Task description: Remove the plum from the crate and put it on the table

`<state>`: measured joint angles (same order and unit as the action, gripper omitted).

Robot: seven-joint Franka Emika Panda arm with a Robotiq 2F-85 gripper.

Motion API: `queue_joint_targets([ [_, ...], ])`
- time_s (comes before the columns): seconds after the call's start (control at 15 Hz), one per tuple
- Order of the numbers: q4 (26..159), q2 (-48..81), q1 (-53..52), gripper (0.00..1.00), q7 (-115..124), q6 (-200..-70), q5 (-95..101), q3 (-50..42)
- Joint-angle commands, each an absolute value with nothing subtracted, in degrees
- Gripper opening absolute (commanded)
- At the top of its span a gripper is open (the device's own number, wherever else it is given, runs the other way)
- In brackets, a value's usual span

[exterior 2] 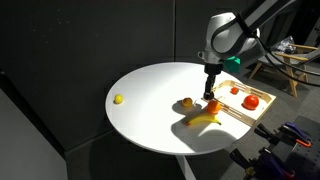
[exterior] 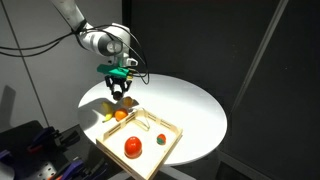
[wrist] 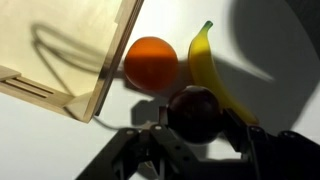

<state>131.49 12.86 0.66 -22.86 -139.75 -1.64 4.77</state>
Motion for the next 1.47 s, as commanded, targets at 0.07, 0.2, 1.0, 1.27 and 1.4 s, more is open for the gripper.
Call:
queue_joint_targets([
  [0.07, 125.7, 17.7, 0.4, 0.32, -22.1, -139.6, -2.1, 5.6],
  [0.2, 124.1, 19.7, 0.0, 0.32, -20.9, -140.2, -1.0, 5.5],
  [1.0, 121.6, 26.5, -1.5, 0.32, -16.7, -146.9, 6.1, 4.1],
  [1.27, 121.4, 26.7, -1.2, 0.84, -16.6, -146.4, 5.8, 4.1],
  [1.4, 121.5, 26.7, -1.1, 0.98, -16.5, -146.3, 5.7, 4.0],
])
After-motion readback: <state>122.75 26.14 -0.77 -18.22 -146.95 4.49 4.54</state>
